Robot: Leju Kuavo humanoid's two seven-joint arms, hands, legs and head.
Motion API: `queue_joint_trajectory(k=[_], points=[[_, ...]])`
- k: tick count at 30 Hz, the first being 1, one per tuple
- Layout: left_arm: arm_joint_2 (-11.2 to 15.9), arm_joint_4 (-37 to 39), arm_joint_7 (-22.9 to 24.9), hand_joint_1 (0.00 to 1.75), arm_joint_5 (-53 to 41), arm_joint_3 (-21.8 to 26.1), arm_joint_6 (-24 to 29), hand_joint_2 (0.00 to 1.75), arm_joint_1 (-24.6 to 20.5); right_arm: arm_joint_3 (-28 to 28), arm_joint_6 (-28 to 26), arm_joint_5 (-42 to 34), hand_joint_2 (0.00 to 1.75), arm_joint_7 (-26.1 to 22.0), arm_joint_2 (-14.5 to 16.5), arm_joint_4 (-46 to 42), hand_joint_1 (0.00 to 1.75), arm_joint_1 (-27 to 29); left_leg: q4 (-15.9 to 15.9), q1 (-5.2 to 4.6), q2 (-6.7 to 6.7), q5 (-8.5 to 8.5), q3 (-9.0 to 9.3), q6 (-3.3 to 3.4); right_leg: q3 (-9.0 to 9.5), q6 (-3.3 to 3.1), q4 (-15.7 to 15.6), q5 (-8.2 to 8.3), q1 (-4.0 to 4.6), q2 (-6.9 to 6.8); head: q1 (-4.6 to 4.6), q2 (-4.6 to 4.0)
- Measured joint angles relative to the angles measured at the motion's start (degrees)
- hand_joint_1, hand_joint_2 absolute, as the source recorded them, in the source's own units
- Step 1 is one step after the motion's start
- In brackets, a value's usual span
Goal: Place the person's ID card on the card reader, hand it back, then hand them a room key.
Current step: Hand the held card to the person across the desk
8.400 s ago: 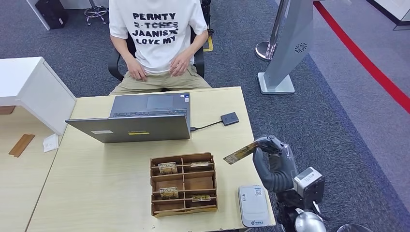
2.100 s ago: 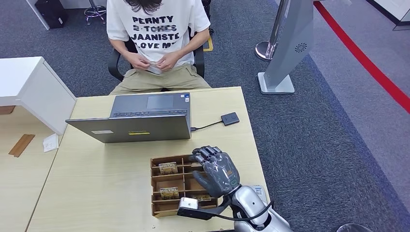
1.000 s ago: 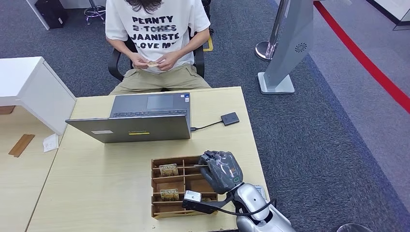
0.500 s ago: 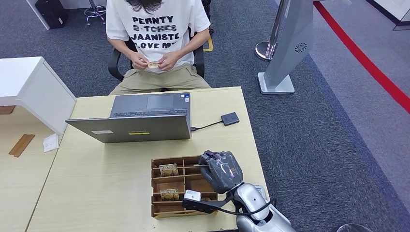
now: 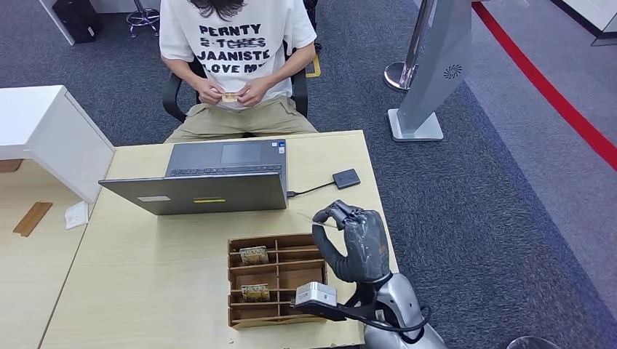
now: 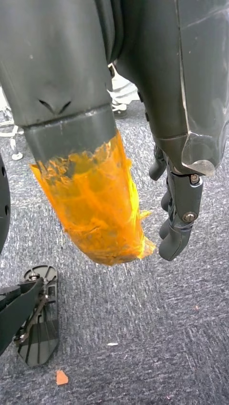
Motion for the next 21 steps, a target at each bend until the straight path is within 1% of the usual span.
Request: queue_joint_trajectory(k=[5, 9, 14, 21], points=[[-0.2, 0.0, 0.0, 0.00, 0.0, 0.5, 0.3, 0.00, 0.0, -2.7, -2.2, -7.1, 1.75, -3.9, 0.1, -9.0, 1.75, 2.7, 0.0, 0.00, 0.00, 0.00, 0.00, 0.00, 0.00, 0.00, 0.0, 0.00, 0.00, 0.00, 0.00, 0.00], [-0.4, 0.0, 0.0, 0.00, 0.1, 1.1, 0.6, 0.00, 0.0, -4.1, -2.3, -10.4, 1.75, -5.4, 0.1, -13.1, 1.75, 4.0, 0.0, 0.00, 0.01, 0.00, 0.00, 0.00, 0.00, 0.00, 0.0, 0.00, 0.00, 0.00, 0.01, 0.00], [-0.4, 0.0, 0.0, 0.00, 0.0, 1.3, 0.7, 0.00, 0.0, -5.0, -2.3, -11.8, 1.75, -6.2, 0.1, -15.5, 1.75, 4.9, 0.0, 0.00, 0.01, 0.00, 0.01, 0.00, 0.00, 0.00, 0.0, 0.00, 0.00, 0.00, 0.00, 0.00], [-0.4, 0.0, 0.0, 0.00, 0.0, 1.4, 0.7, 0.00, 0.0, -5.3, -2.2, -12.1, 1.75, -6.9, 0.1, -16.3, 1.75, 5.4, 0.0, 0.01, 0.01, 0.00, 0.01, 0.00, 0.00, 0.00, 0.0, 0.00, 0.00, 0.01, 0.00, 0.00]])
